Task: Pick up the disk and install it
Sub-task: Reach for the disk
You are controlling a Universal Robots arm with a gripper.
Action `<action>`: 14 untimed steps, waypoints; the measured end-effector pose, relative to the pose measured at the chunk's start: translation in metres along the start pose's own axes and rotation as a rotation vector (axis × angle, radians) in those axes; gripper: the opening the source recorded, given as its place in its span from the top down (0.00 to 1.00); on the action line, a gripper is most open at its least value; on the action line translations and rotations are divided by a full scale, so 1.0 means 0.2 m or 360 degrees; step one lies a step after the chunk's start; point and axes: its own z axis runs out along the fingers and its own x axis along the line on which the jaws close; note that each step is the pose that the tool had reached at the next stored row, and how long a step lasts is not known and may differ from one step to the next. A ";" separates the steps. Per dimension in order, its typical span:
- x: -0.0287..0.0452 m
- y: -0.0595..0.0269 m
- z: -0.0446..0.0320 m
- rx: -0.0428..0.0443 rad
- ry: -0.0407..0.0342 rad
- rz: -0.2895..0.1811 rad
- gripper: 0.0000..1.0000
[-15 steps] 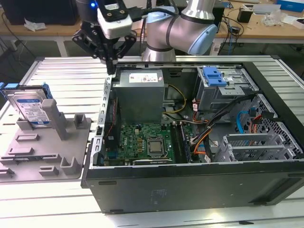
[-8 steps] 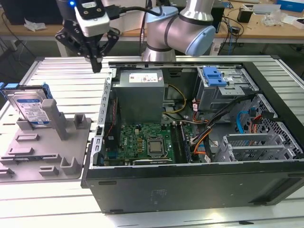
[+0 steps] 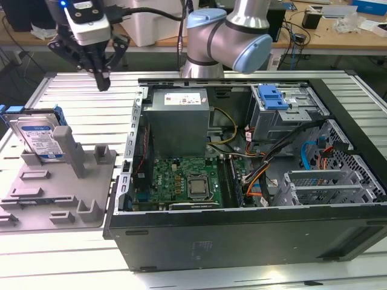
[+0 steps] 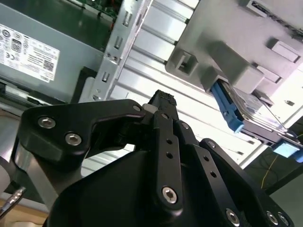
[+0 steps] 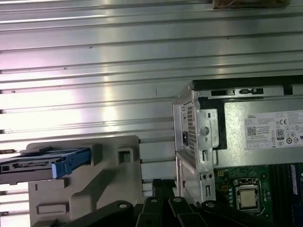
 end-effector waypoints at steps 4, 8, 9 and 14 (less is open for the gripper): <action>0.085 0.004 0.001 0.0000 0.0000 0.0001 0.89; 0.181 0.007 0.002 0.0000 0.0001 0.0002 0.89; 0.202 0.007 0.002 0.0000 0.0001 0.0002 0.89; 0.294 0.008 0.003 0.0001 0.0005 0.0003 0.89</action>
